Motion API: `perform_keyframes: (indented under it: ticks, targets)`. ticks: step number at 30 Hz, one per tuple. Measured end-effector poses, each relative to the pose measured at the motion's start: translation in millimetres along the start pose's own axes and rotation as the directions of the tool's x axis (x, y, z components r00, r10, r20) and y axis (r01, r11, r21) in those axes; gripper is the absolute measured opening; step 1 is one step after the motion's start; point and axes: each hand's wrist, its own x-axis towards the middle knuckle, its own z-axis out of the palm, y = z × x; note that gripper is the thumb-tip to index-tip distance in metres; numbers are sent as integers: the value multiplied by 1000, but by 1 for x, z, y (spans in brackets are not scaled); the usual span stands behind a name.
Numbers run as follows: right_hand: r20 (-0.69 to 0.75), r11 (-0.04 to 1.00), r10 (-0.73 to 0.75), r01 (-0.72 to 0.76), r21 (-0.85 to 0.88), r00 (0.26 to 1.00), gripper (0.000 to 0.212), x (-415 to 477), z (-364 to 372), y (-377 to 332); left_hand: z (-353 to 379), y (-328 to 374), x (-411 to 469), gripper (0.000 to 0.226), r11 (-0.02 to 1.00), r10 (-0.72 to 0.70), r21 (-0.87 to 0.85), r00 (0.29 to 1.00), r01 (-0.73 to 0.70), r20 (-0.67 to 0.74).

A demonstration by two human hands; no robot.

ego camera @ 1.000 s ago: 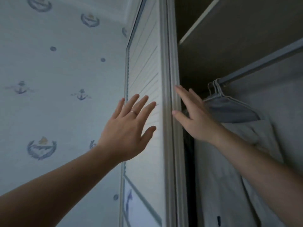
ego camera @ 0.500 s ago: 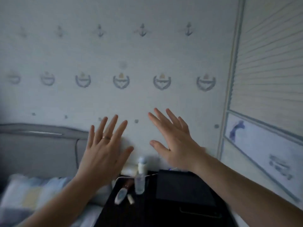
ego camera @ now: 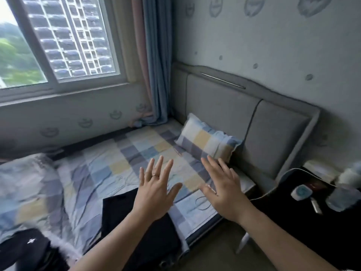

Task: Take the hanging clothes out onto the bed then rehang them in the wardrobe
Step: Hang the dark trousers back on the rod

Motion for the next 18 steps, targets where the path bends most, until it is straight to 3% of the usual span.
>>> perform_keyframes:
  ticks: [8,13,18]
  targets:
    - [248,993,-120,109,55,961,70,144,125,-8,32,-142,8,72,917,-399,12,915,399,56]
    - [401,993,-109,81,88,909,69,226,184,3,55,-220,31,68,779,-620,-15,774,627,126]
    - [541,996,-79,40,84,837,68,289,236,15,83,-278,53,66,638,-744,-93,643,765,183]
